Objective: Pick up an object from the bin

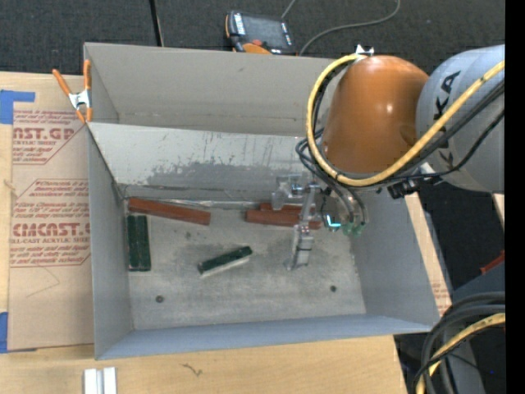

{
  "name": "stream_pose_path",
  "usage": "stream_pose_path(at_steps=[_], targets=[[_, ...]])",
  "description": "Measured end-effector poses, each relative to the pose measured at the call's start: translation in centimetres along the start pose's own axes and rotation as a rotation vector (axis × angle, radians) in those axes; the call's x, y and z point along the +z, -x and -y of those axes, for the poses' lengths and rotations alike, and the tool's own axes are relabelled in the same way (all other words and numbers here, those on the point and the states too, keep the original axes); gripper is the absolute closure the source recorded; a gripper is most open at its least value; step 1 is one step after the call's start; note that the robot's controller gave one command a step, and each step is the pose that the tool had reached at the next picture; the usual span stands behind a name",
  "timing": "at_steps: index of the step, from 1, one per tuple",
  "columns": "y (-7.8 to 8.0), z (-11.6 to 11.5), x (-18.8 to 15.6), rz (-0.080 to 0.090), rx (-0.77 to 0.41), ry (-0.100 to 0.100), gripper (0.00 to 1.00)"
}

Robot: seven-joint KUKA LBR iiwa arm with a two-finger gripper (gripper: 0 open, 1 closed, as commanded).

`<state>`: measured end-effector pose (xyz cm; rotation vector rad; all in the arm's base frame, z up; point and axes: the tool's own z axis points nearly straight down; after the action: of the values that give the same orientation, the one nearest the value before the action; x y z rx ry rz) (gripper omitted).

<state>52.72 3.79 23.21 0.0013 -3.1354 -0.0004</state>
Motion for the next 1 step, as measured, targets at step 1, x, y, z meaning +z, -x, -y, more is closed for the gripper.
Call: stream_pose_path(at_steps=[1], targets=[[1.94,-7.96,16.57,0.002,-0.278,0.000,0.00]])
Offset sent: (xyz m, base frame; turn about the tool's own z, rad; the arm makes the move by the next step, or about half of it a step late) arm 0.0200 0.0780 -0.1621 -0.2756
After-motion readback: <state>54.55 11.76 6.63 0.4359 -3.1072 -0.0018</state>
